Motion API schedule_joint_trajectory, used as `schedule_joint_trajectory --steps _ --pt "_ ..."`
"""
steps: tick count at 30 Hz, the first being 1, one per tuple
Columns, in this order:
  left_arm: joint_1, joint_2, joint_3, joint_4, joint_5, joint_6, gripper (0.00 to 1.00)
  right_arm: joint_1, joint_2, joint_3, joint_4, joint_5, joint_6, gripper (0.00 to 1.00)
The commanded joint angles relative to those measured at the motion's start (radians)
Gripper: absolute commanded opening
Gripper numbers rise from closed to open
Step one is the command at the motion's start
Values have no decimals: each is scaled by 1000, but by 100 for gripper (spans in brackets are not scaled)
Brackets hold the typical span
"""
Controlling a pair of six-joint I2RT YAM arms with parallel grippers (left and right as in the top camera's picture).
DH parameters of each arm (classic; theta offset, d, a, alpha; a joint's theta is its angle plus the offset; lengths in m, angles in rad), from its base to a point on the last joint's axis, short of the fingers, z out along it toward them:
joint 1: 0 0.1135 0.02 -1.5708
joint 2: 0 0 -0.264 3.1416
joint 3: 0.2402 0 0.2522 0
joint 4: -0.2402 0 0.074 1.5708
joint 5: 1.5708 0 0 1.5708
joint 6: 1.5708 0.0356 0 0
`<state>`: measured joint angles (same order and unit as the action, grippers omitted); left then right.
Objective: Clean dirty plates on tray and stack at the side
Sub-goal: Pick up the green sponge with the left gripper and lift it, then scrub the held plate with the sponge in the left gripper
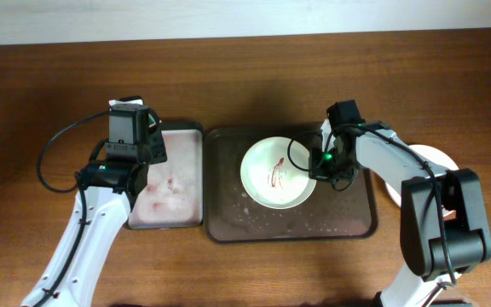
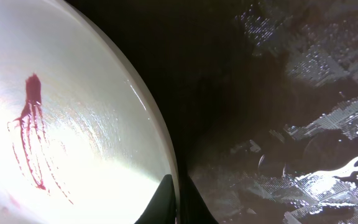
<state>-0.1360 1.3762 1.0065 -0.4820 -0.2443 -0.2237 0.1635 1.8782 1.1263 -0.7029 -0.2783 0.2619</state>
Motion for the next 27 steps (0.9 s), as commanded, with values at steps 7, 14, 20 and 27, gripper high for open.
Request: schedule_joint_trajectory --steps 7,14,20,27 --pt "2 -16 9 -74 49 -16 0 15 10 -31 -15 28 -2 4" --pt "2 183 8 -216 224 -79 0 15 10 -31 -16 28 -3 4" --pt "2 200 39 -239 291 -74 0 15 10 -31 -18 20 -3 4" --pt "-185 211 66 -41 607 -162 0 88 10 -31 -23 -59 14 4"
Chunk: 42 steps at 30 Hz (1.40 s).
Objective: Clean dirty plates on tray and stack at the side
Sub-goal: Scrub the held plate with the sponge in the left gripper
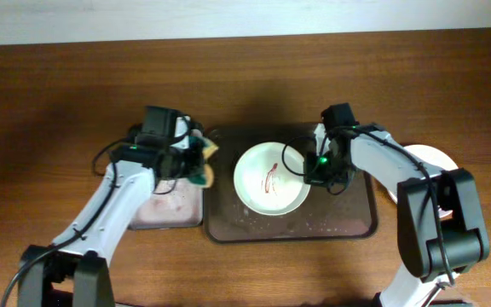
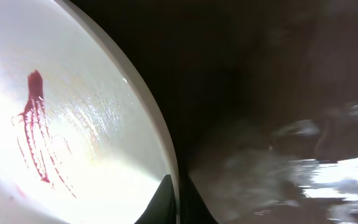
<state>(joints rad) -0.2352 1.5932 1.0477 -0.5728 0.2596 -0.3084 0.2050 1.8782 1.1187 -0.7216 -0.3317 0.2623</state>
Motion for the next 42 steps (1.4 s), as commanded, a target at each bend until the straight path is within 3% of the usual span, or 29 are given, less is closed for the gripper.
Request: schedule_joint_trajectory --steps 1,12,16,23,26,29,34,42 --pt "-113 9 24 72 103 -113 0 52 10 -23 -4 -5 23 4" --pt "-332 238 24 338 163 -362 0 57 10 -23 -1 -5 27 4" --pt "-348 300 24 364 162 -362 0 57 10 -23 -1 -5 27 4" --pt "-314 319 25 161 -203 -354 0 57 10 -23 -6 -5 27 4" --pt "-278 280 58 96 -192 -260 0 57 10 -23 -8 -5 27 4" --pt "-284 201 123 97 -81 -194 0 57 10 -23 -7 -5 27 4" --pt "-321 201 131 163 -38 -269 0 57 10 -23 -7 -5 27 4" --pt "-400 357 131 287 -51 -332 0 57 10 -23 -8 -5 27 4"
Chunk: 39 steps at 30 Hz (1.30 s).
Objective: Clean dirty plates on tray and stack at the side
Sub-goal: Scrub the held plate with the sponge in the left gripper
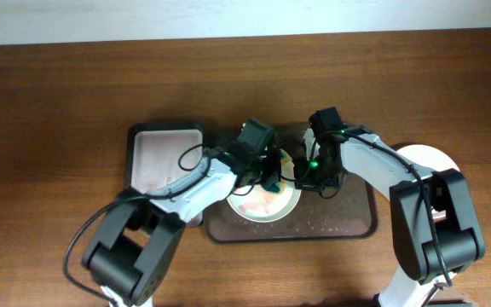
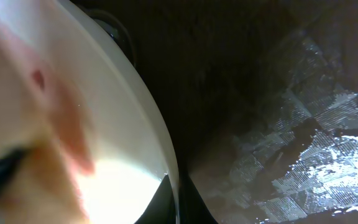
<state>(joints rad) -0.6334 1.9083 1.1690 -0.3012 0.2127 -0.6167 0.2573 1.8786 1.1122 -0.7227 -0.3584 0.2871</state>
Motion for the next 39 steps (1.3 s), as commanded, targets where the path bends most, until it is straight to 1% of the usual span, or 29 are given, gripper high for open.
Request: schedule_joint_trajectory --steps 1,3,5,6,9,11,13,15,17,18,21,25,28,32,34,36,39 --pt "-1 61 10 20 -26 -23 0 5 9 -17 -8 22 2 4" --pt "0 94 10 8 -64 -23 0 5 9 -17 -8 22 2 4" --pt "10 98 10 -44 -73 -23 0 5 9 -17 -8 22 2 4" --pt "27 94 10 -98 -106 -23 0 5 9 -17 -8 22 2 4" --pt "74 45 11 -183 -116 -13 0 5 9 -17 -8 22 2 4" --pt "93 -25 11 -194 -66 49 0 5 9 -17 -8 22 2 4" --pt "85 -87 11 -193 -17 54 0 5 9 -17 -8 22 2 4" --pt "59 -98 11 -197 -7 52 0 5 9 -17 -8 22 2 4" --pt "33 -86 10 -197 -11 31 0 5 9 -17 -8 22 2 4" --pt "20 -79 10 -197 -16 -21 0 5 9 -17 -8 22 2 4" --pt "-11 -49 10 -179 -18 -79 0 5 9 -16 -8 22 2 4" --pt "-43 15 10 -162 -21 -91 0 5 9 -16 -11 22 2 4" --pt "-47 46 10 -179 -122 -90 0 5 9 -17 -11 22 2 4" --pt "-42 44 11 -291 -470 -90 0 5 9 -17 -15 22 2 4" --pt "-34 31 22 -322 -508 -68 0 5 9 -17 -18 31 2 4" --pt "-23 3 40 -348 -505 -41 0 5 9 -17 -24 45 2 4" --pt "-16 -76 66 -411 -504 -40 0 5 9 -17 -26 56 2 4"
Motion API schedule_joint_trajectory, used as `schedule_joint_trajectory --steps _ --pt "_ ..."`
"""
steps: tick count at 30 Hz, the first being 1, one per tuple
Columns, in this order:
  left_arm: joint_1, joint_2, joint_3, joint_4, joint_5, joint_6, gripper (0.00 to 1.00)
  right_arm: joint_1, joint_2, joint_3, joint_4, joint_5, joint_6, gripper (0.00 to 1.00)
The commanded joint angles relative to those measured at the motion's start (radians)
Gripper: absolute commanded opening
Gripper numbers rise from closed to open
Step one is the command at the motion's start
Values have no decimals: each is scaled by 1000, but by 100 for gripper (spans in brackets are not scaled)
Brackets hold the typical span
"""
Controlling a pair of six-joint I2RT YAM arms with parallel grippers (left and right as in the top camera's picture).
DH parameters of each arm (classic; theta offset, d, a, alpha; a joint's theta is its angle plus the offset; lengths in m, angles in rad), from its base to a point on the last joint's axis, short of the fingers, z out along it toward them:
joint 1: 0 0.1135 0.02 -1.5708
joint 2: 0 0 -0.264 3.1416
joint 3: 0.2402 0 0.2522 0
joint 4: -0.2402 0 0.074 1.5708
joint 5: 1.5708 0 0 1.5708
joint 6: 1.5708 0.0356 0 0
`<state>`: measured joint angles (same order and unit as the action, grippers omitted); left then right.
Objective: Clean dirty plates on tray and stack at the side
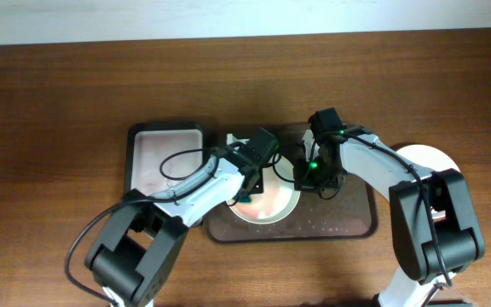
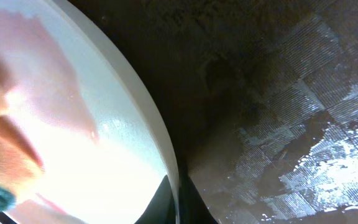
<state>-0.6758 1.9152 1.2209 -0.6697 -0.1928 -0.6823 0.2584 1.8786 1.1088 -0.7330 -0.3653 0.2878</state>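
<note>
A white plate [image 1: 276, 205] lies on the dark wet tray [image 1: 348, 215]. My right gripper [image 1: 302, 177] is shut on the plate's right rim, and in the right wrist view the rim runs between its fingers [image 2: 178, 198]. My left gripper [image 1: 252, 182] reaches over the plate's left half and is shut on a yellow and green sponge [image 1: 245, 199]. That sponge [image 2: 2, 165] presses on the plate's inside [image 2: 104, 143], where a pale pink smear spreads. Most of the sponge is hidden under the left arm in the overhead view.
A dark tray with a pinkish wet lining [image 1: 164, 155] stands left of the work tray. A clean white plate [image 1: 429, 160] lies on the table at the right, partly under my right arm. Water film and droplets cover the dark tray floor [image 2: 303, 155].
My left gripper with the sponge has shifted from the plate's upper middle toward its lower left. The red mark has faded into a pale pink wash. The right gripper still pinches the rim.
First the right gripper held the rim of a plate with a red streak while the left gripper was over the pink tray. Then the left gripper held the sponge at the tray's edge. After that the sponge was on the plate, and now the streak is smeared pale.
</note>
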Motion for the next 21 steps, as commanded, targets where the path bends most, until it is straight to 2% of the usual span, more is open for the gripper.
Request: schedule_joint_trajectory --steps 1,5,7,11,16,21 --pt "31 -124 14 -60 -98 27 0 4 9 -13 -14 63 1 7" --pt "109 -260 14 -79 -35 98 0 4 9 -13 -8 63 1 8" --pt "187 -304 14 -97 30 126 0 4 9 -13 -8 63 1 4" --pt "330 -311 11 -129 149 255 0 4 9 -13 3 62 1 4" --pt "455 -311 0 -181 154 341 0 3 -44 1 -5 63 -2 4" --pt "498 -310 -93 -135 153 346 0 3 -235 60 -76 287 -3 4"
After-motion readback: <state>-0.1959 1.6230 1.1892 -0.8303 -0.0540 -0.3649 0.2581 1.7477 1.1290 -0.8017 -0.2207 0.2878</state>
